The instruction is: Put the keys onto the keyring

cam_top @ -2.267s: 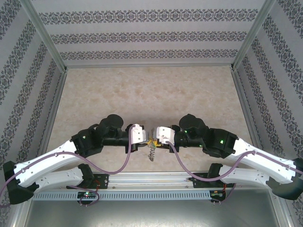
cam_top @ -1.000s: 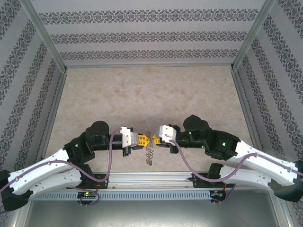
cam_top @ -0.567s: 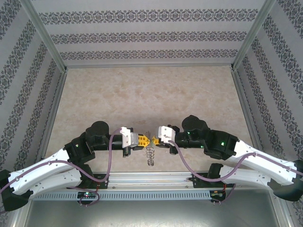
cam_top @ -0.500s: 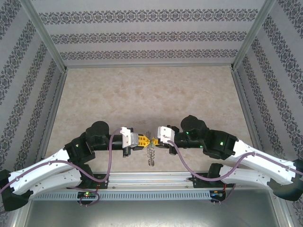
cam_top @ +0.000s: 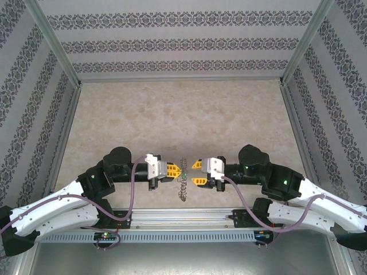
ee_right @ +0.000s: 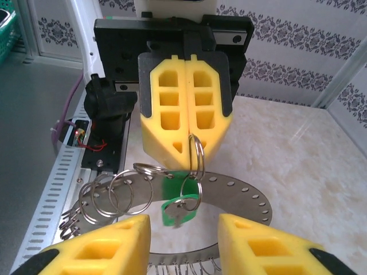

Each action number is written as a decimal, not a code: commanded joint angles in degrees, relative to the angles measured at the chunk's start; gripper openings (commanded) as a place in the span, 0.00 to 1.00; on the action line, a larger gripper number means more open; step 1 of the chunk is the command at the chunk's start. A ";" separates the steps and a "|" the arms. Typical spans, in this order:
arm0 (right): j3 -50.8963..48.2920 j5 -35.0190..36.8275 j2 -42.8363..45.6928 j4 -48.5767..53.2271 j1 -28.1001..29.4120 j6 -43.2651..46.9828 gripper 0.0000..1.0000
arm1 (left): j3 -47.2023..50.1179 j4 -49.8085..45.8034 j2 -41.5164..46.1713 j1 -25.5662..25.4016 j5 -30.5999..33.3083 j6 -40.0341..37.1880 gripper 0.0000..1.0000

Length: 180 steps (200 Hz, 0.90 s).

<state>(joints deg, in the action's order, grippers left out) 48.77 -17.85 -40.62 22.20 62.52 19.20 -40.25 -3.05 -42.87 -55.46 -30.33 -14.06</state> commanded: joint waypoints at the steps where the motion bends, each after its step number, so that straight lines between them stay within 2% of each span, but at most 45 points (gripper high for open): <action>1: 0.17 -1.51 -1.48 -1.87 0.40 -0.90 0.33 | -0.79 3.50 0.12 -0.44 -2.57 0.35 0.00; 94: 1.81 -1.05 -4.41 -2.91 0.38 -1.06 0.20 | -0.79 3.31 0.04 -0.43 -4.05 0.71 0.00; 137: 2.77 -0.32 -6.10 -2.19 0.32 -1.01 0.00 | -0.76 3.17 0.16 -0.42 -4.35 0.75 0.00; 180: 4.34 -1.23 -8.83 -0.67 -0.26 -1.01 0.00 | -0.82 3.21 0.24 -0.37 -5.09 0.62 0.00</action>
<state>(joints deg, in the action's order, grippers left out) 51.07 -17.98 -47.55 22.31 62.41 18.28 -40.25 -3.42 -43.29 -55.44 -33.01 -14.04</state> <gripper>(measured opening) 0.045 0.060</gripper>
